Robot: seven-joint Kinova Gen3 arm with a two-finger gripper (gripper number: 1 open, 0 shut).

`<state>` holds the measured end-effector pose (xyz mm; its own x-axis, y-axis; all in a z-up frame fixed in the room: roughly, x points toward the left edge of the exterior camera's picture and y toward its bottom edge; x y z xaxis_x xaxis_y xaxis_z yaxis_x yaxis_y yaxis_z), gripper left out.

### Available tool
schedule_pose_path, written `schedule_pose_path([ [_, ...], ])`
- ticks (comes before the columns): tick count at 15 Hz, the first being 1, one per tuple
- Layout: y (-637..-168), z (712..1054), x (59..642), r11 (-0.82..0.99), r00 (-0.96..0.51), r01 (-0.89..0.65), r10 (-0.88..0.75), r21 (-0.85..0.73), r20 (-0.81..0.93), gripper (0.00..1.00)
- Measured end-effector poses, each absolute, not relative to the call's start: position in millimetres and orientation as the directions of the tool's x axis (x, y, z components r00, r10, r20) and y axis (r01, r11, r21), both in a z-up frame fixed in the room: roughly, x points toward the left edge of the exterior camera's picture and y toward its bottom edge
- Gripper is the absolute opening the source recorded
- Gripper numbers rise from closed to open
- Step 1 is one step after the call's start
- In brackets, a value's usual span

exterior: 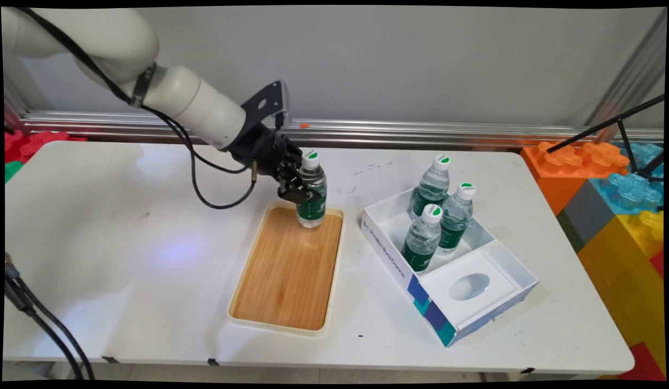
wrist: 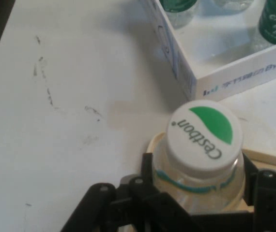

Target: Place the picked object on the tray

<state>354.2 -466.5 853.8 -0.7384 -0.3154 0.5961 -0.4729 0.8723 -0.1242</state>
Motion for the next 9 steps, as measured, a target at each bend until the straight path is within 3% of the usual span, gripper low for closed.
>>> schedule_pose_path([
  [6, -476.5, 827.9, 350.0, 0.871, -0.725, -0.476, -0.311, -0.120, 0.615, 0.00],
  [7, -477.6, 826.0, 349.3, 0.872, -0.725, -0.475, -0.309, -0.121, 0.616, 1.00],
  [9, -479.7, 822.4, 348.0, 0.873, -0.724, -0.473, -0.308, -0.120, 0.617, 1.00],
])
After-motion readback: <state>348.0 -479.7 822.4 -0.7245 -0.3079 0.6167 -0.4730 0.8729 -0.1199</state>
